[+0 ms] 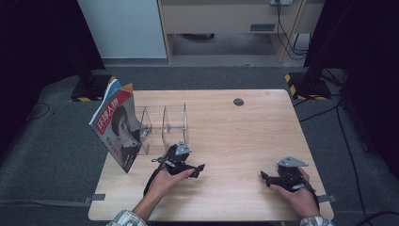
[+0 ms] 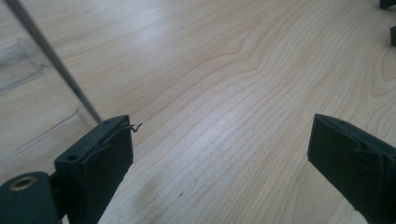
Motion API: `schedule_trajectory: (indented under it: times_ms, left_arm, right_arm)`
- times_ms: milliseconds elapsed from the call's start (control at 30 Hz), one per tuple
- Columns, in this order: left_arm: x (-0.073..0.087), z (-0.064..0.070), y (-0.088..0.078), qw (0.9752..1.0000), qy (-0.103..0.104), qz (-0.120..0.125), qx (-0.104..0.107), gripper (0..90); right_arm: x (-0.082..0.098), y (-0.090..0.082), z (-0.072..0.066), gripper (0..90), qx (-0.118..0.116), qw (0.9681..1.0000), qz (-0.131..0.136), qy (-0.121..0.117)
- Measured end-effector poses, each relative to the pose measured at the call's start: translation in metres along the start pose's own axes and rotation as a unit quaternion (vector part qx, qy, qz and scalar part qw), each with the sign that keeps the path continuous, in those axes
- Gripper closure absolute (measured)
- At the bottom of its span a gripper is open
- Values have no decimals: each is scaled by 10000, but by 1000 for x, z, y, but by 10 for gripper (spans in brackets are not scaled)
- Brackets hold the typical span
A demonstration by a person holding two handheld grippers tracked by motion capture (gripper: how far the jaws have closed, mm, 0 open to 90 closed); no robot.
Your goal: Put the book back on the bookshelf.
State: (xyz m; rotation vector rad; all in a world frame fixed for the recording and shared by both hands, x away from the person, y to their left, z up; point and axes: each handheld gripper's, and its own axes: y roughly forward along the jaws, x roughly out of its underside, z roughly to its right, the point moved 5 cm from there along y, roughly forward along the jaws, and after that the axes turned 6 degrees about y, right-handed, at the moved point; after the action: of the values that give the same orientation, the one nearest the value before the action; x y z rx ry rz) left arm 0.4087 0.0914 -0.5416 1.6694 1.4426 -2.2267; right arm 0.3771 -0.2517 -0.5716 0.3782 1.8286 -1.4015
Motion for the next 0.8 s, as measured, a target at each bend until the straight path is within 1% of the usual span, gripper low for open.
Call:
schedule_trajectory:
  times_ms: [167, 367, 467, 533, 600, 700, 733, 767, 800]
  left_arm:
    - [1, 5, 15, 9999, -27, -146, 18, 64]
    - [-3, 9, 30, 9997, -44, -240, 42, 67]
    - [-5, 11, 37, 9995, -5, -307, 51, 67]
    - [-6, 12, 42, 9994, -38, -344, 42, 68]
    - [-6, 14, 47, 9992, -19, -406, 38, 70]
    - [-8, 16, 51, 9991, 88, -411, -44, 67]
    - [-9, 16, 51, 9991, 102, -407, -99, 74]
    - [-11, 17, 50, 9989, 190, -351, -259, 82]
    - [-13, 19, 49, 9989, 201, -314, -283, 89]
  right_arm:
    - [0, 0, 0, 170, 2, 10000, -5, 18]
    - [0, 0, -1, 169, -22, 10000, -16, -12]
    - [0, 0, -1, 168, -30, 10000, -17, -17]
    - [0, 0, -1, 166, -39, 10000, -20, -17]
    - [0, 0, -1, 166, -42, 10000, -21, -16]
    - [0, 0, -1, 165, -43, 10000, -22, -19]
    - [0, 0, -1, 166, -44, 10000, -19, -27]
    - [0, 0, -1, 165, -43, 10000, -17, -30]
    - [0, 0, -1, 165, -43, 10000, -17, -29]
